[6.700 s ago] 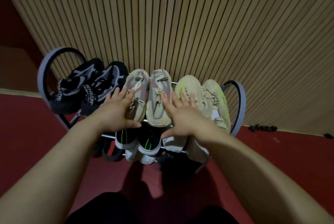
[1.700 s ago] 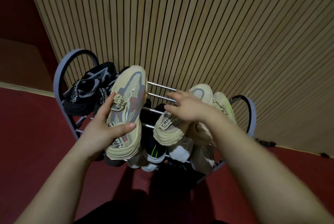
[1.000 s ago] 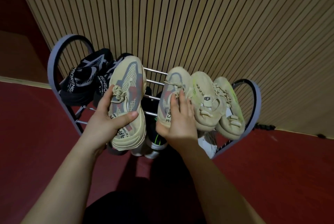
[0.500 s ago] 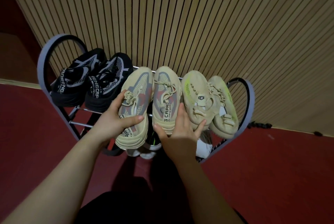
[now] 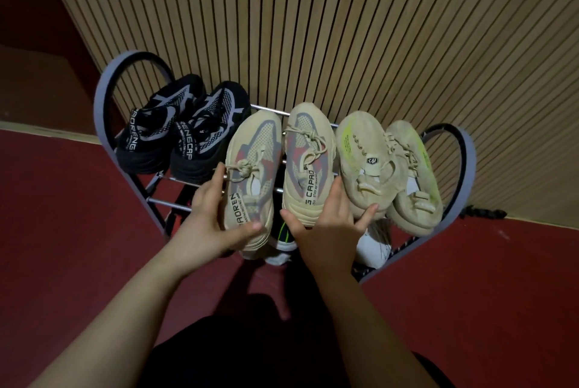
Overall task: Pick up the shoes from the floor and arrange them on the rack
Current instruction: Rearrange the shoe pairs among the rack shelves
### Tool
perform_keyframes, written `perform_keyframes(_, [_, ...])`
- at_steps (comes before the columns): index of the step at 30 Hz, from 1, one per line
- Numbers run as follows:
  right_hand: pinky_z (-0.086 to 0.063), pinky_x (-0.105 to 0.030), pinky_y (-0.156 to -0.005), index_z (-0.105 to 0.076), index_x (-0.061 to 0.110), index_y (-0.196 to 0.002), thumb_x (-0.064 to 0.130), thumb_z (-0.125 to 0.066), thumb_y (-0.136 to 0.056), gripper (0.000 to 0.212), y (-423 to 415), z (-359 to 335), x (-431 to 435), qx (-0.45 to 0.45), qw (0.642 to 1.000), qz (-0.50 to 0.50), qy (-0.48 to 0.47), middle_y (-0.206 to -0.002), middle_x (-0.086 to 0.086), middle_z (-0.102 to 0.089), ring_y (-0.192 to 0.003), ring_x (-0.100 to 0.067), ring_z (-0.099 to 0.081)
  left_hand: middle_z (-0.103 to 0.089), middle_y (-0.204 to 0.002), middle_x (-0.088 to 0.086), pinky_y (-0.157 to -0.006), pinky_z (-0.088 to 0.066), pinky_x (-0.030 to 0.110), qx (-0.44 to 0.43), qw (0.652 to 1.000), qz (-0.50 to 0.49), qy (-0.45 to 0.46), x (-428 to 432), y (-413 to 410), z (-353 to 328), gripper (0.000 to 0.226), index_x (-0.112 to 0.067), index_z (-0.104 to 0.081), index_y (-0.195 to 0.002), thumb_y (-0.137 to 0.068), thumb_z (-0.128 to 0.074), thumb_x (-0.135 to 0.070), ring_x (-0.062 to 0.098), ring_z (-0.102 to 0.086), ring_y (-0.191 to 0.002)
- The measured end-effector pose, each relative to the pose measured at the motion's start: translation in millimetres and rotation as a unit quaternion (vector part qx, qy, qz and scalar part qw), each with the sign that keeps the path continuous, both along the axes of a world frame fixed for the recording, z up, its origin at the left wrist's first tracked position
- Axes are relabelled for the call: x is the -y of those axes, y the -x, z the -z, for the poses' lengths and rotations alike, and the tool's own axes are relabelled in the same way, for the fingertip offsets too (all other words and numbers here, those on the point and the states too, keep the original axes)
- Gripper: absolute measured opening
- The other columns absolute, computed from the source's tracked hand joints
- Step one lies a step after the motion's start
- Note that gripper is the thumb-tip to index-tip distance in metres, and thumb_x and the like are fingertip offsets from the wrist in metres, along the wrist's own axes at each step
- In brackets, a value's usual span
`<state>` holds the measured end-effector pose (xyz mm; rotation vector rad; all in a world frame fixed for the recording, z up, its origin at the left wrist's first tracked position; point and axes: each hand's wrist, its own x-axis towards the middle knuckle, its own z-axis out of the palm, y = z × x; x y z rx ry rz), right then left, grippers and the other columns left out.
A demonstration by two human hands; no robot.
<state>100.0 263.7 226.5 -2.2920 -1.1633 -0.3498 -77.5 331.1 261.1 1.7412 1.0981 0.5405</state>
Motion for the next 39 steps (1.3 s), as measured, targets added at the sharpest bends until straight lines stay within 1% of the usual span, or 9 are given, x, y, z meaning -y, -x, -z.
perform_keyframes(4, [0.004,-0.05,-0.112,-0.042,-0.003,-0.138,0.075,-0.047,-0.068,0.105,2,-1,-2,-0.019,1.0,-0.002,-0.003,-0.121,-0.018,-0.062,-0.104,-0.03,-0.065,0.0,-0.157,-0.012,-0.114,-0.013,0.024,-0.018,0.998,0.058,-0.027,8,10,18,0.138,-0.042,0.019,-0.14,-0.049,-0.084,-0.059,-0.004,0.0,-0.141])
perform_keyframes(9, [0.018,-0.039,-0.112,-0.035,-0.001,-0.141,0.075,-0.044,-0.071,0.104,-1,-2,3,-0.023,1.0,-0.018,-0.008,-0.128,-0.019,-0.057,-0.114,-0.03,-0.06,-0.023,-0.145,-0.005,-0.103,-0.016,0.009,0.004,0.998,0.017,-0.054,9,2,31,0.122,-0.039,-0.014,-0.147,-0.044,-0.074,-0.064,-0.018,-0.018,-0.125])
perform_keyframes(12, [0.02,-0.037,-0.111,-0.033,-0.001,-0.142,0.076,-0.042,-0.072,0.105,-2,-2,4,-0.019,1.0,-0.024,-0.005,-0.13,-0.019,-0.056,-0.117,-0.03,-0.058,-0.026,-0.133,-0.004,-0.104,-0.019,0.012,0.008,0.999,-0.009,-0.05,2,1,30,0.115,-0.047,-0.019,-0.141,-0.04,-0.071,-0.064,-0.007,-0.027,-0.118])
perform_keyframes(15, [0.015,-0.04,-0.112,-0.035,-0.002,-0.141,0.076,-0.04,-0.073,0.104,0,-1,1,-0.017,1.0,-0.014,0.005,-0.128,-0.02,-0.057,-0.113,-0.032,-0.06,-0.027,-0.128,-0.001,-0.108,-0.022,0.02,-0.019,0.999,-0.008,-0.03,-9,2,29,0.121,-0.042,-0.021,-0.145,-0.038,-0.077,-0.059,0.007,-0.03,-0.122])
perform_keyframes(20, [0.01,-0.044,-0.112,-0.038,-0.002,-0.139,0.076,-0.04,-0.073,0.102,2,2,-1,-0.005,1.0,0.0,-0.001,-0.125,-0.018,-0.059,-0.11,-0.032,-0.061,-0.038,-0.137,-0.006,-0.103,-0.032,0.018,0.019,0.999,0.018,0.035,-17,6,31,0.114,-0.052,-0.021,-0.142,-0.051,-0.089,-0.041,0.002,-0.039,-0.119])
perform_keyframes(25, [0.005,-0.044,-0.113,-0.041,0.0,-0.138,0.074,-0.042,-0.073,0.099,7,2,-4,-0.013,0.999,0.012,-0.028,-0.125,-0.016,-0.059,-0.109,-0.032,-0.062,-0.059,-0.128,-0.016,-0.108,-0.038,0.042,0.121,0.986,0.063,0.099,-21,6,23,0.103,-0.053,-0.03,-0.137,-0.053,-0.086,-0.033,0.006,-0.054,-0.12])
perform_keyframes(31, [-0.02,-0.042,-0.109,-0.049,-0.004,-0.126,0.063,-0.054,-0.071,0.087,9,-3,-14,-0.009,0.996,0.006,-0.089,-0.116,-0.019,-0.063,-0.107,-0.033,-0.062,-0.059,-0.131,-0.004,-0.099,-0.046,0.03,0.211,0.966,0.073,0.128,-25,4,19,0.102,-0.034,-0.031,-0.143,-0.06,-0.081,-0.004,0.015,-0.055,-0.121])
perform_keyframes(35, [-0.022,-0.039,-0.108,-0.051,-0.004,-0.125,0.061,-0.054,-0.073,0.083,5,-13,-18,0.001,0.993,0.005,-0.115,-0.118,-0.018,-0.062,-0.109,-0.032,-0.059,-0.059,-0.131,0.003,-0.085,-0.052,0.025,0.257,0.951,0.077,0.154,-26,-3,20,0.093,-0.028,-0.035,-0.142,-0.065,-0.073,0.006,0.02,-0.056,-0.12])
perform_keyframes(39, [-0.02,-0.038,-0.109,-0.049,-0.003,-0.128,0.064,-0.05,-0.075,0.086,-5,-18,-17,0.001,0.995,-0.005,-0.097,-0.122,-0.017,-0.061,-0.113,-0.029,-0.057,-0.059,-0.13,0.0,-0.101,-0.045,0.034,0.236,0.957,0.074,0.15,-36,-14,16,0.095,-0.031,-0.035,-0.142,-0.064,-0.078,0.0,0.019,-0.055,-0.122])
